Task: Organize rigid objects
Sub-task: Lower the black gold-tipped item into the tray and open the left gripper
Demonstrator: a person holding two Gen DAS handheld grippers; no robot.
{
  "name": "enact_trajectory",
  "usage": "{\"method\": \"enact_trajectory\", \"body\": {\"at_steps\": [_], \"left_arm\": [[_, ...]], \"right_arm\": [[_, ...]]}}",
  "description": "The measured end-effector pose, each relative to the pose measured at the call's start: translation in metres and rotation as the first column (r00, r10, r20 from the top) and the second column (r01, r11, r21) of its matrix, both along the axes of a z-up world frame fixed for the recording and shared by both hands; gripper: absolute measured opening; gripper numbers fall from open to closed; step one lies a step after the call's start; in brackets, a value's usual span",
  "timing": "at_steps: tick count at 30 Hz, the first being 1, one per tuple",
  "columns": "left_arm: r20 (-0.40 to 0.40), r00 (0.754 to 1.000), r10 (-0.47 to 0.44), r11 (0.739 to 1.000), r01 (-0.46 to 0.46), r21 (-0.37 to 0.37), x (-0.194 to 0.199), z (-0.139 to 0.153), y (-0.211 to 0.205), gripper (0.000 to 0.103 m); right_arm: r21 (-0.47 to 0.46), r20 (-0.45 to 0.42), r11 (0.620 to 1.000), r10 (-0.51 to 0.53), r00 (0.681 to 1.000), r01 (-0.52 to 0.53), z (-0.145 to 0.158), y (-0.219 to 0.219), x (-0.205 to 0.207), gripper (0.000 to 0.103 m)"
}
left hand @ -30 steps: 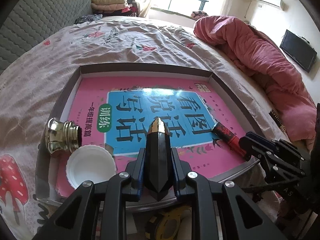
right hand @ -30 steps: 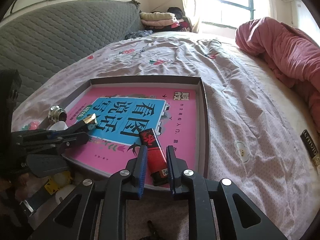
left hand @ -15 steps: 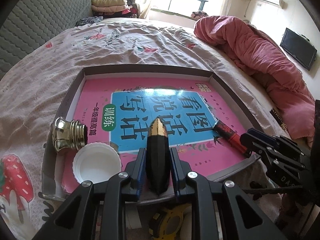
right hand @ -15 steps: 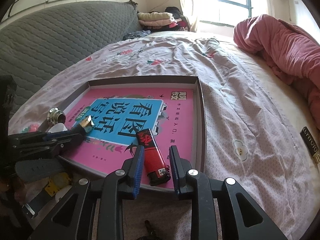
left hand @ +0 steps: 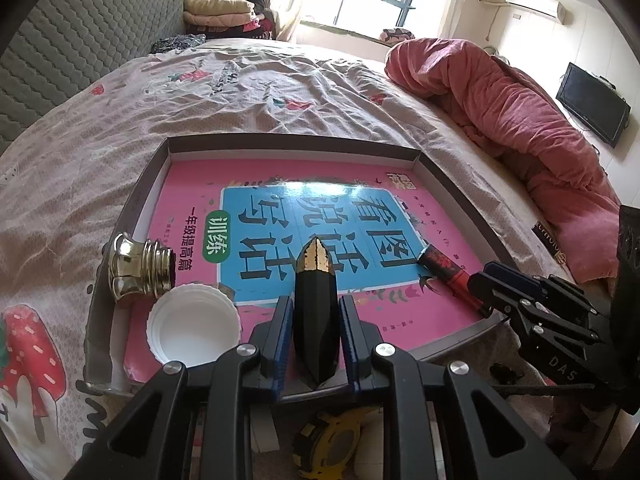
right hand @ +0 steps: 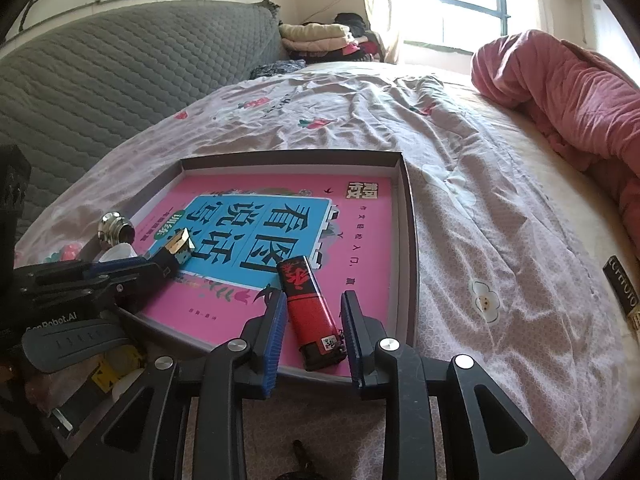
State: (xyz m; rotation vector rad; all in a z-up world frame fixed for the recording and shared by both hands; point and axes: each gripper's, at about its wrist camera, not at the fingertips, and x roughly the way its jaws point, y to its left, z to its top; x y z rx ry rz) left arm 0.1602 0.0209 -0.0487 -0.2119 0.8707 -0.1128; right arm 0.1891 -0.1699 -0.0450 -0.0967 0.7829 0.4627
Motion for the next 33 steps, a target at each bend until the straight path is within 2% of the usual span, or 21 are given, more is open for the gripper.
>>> {"method": "enact_trajectory", "body": {"at_steps": [5, 9, 24, 28, 33], "left_arm": [[0.015, 1.0, -0.003, 1.0, 0.003, 0.011, -0.002, 0.004, 0.0, 0.023], [0.034, 0.999, 0.004, 1.0, -0.004, 0.01, -0.007, 0.01, 0.001, 0.023], [0.057, 0.997, 0.046, 0.999, -0.047, 0.018, -0.018, 0.024, 0.014, 0.023], [0.057, 0.997, 0.055, 0.998, -0.056, 0.026, -0.021, 0.025, 0.015, 0.028], [0.053, 0.997, 0.049, 0.998, -0.051, 0.035, -0.024, 0.027, 0.012, 0.031]], "right_arm": [[0.003, 0.006, 1.0, -0.001, 1.0, 0.001, 0.0, 0.0, -0.001, 0.03], [0.016, 0.015, 1.0, -0.001, 1.0, 0.0, 0.003, -0.001, -0.003, 0.041], [0.02, 0.021, 1.0, 0.006, 1.0, -0.006, 0.006, -0.004, -0.005, 0.044], [0.018, 0.015, 1.0, 0.011, 1.0, -0.011, 0.005, -0.003, -0.006, 0.055], [-0.001, 0.027, 1.0, 0.025, 0.999, -0.025, 0.006, 0.0, -0.009, 0.056]]}}
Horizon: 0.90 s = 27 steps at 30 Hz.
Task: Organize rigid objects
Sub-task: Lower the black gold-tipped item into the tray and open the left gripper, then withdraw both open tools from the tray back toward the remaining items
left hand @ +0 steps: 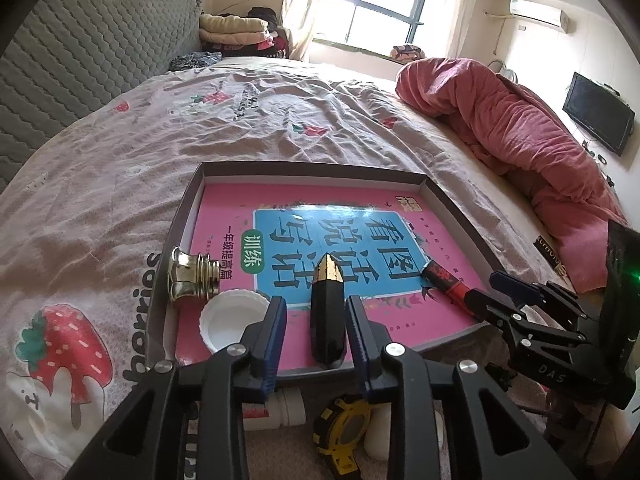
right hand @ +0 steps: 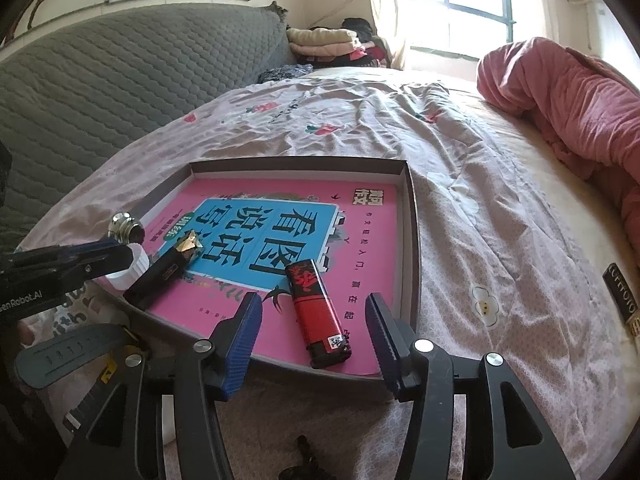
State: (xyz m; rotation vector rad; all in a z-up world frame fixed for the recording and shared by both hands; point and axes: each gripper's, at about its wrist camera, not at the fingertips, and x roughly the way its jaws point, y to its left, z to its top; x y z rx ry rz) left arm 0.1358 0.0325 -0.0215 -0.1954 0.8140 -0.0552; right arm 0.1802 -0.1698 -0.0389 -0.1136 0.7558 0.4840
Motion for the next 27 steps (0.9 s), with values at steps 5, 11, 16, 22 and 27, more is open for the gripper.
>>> {"method": "enact_trajectory", "body": {"at_steps": [5, 11, 16, 22, 27], "left_arm": [[0.001, 1.0, -0.007, 1.0, 0.007, 0.015, -0.004, 0.002, -0.004, 0.042], [0.007, 1.0, -0.005, 1.0, 0.005, 0.029, -0.009, 0.007, -0.006, 0.045], [0.011, 1.0, 0.0, 0.999, -0.001, 0.042, -0.013, 0.01, -0.007, 0.046], [0.014, 1.0, 0.013, 0.999, -0.014, 0.035, -0.019, 0.015, -0.003, 0.046], [0.015, 1.0, 0.022, 0.999, -0.023, 0.04, -0.021, 0.016, -0.001, 0.046]], "right_arm": [[-0.02, 0.016, 1.0, 0.016, 1.0, -0.016, 0.001, 0.003, -0.003, 0.061], [-0.036, 0.042, 0.999, 0.029, 0.999, -0.028, 0.003, 0.004, -0.006, 0.062], [-0.029, 0.056, 0.999, 0.03, 0.998, -0.029, 0.006, 0.003, -0.009, 0.067], [-0.02, 0.064, 1.0, 0.014, 0.998, -0.012, 0.009, -0.003, -0.011, 0.074], [-0.01, 0.065, 1.0, 0.003, 0.998, -0.002, 0.011, -0.007, -0.011, 0.074]]}}
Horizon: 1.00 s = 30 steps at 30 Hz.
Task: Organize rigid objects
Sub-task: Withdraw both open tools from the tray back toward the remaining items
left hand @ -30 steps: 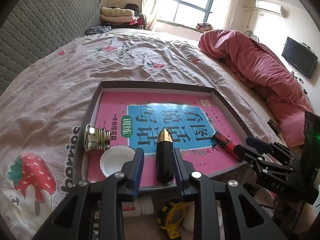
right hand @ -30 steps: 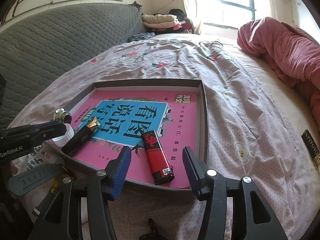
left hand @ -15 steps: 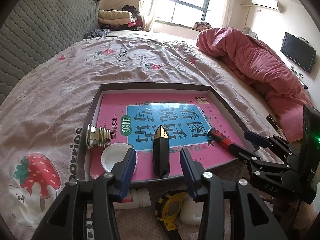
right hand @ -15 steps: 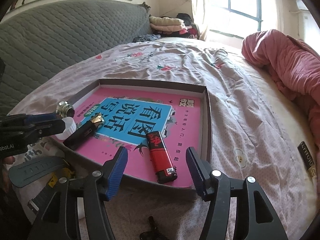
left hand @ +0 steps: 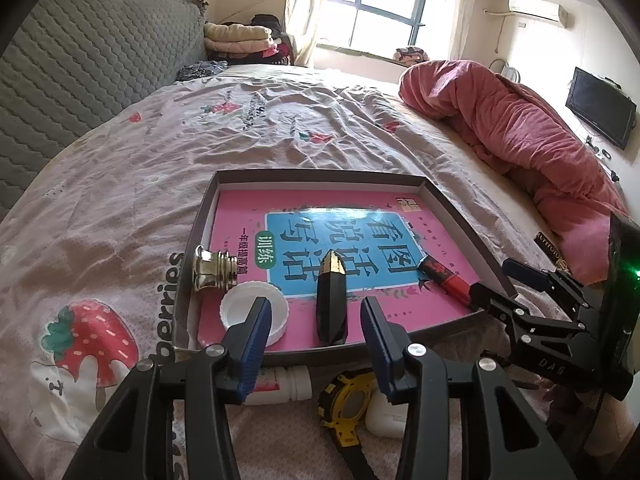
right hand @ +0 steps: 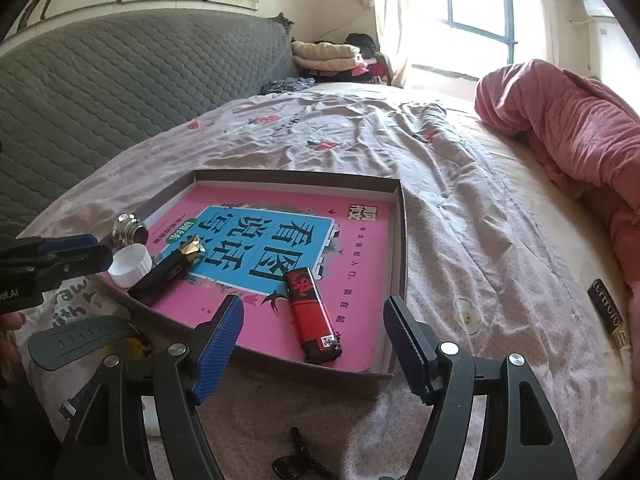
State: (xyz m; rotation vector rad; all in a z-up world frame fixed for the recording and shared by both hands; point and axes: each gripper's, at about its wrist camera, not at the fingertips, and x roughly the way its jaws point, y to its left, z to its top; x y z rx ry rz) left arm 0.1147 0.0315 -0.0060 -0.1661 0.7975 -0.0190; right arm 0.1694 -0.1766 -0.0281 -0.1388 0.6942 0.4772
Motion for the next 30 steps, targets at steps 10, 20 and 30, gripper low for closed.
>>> {"method": "enact_trajectory", "body": {"at_steps": [10, 20, 30], "left_arm": [[0.015, 0.999, 0.037, 0.998, -0.037, -0.045, -0.007, 0.005, 0.014, 0.064], [0.015, 0.996, 0.088, 0.994, -0.087, -0.065, -0.023, 0.015, 0.035, 0.064], [0.015, 0.997, 0.07, 0.996, -0.069, -0.05, -0.042, 0.015, 0.025, 0.064]], "right_arm": [[0.025, 0.033, 1.0, -0.01, 0.999, 0.009, 0.009, -0.007, -0.005, 0.075], [0.102, 0.003, 0.993, -0.065, 0.998, 0.064, 0.012, -0.024, -0.016, 0.075], [0.15, -0.003, 0.979, -0.141, 0.99, 0.14, 0.023, -0.042, -0.041, 0.076]]}}
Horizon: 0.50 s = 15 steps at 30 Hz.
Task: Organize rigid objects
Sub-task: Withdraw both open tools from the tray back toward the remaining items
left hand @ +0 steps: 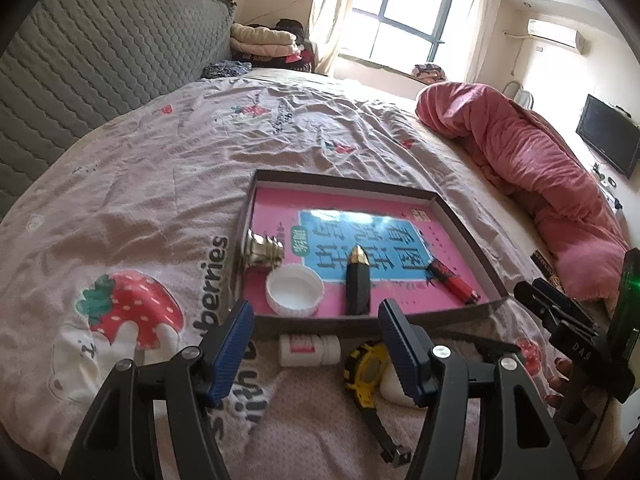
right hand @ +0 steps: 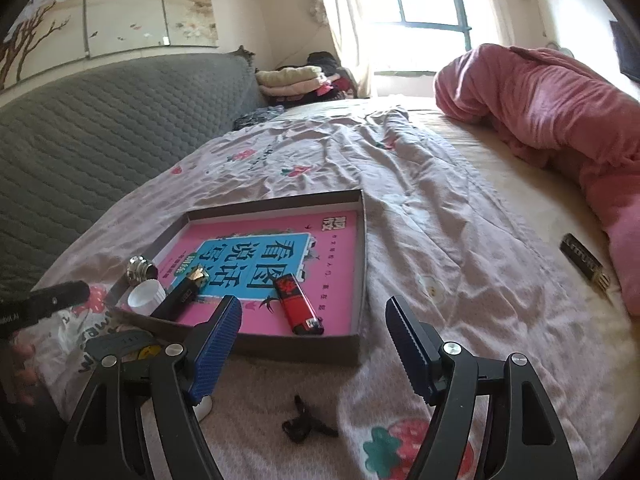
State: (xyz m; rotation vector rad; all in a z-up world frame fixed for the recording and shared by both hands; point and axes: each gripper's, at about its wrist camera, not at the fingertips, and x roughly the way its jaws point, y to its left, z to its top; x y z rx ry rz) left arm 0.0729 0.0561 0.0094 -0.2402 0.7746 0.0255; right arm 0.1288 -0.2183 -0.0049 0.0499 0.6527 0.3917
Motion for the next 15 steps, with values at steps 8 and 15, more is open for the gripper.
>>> {"method": "enact_trajectory", "body": {"at_steps": [8, 15], "left_arm": [[-0.023, 0.999, -0.028, 0.999, 0.027, -0.017, -0.012, -0.005, -0.016, 0.064], [-0.051, 0.997, -0.052, 0.999, 0.051, -0.014, -0.023, -0.011, -0.026, 0.064]], "right_arm": [[-0.041, -0.03, 0.999, -0.011, 1.0, 0.009, -0.005, 0.0, -0.016, 0.076], [-0.049, -0.043, 0.999, -0.006, 0.999, 0.004, -0.006, -0.001, -0.03, 0.076]]}}
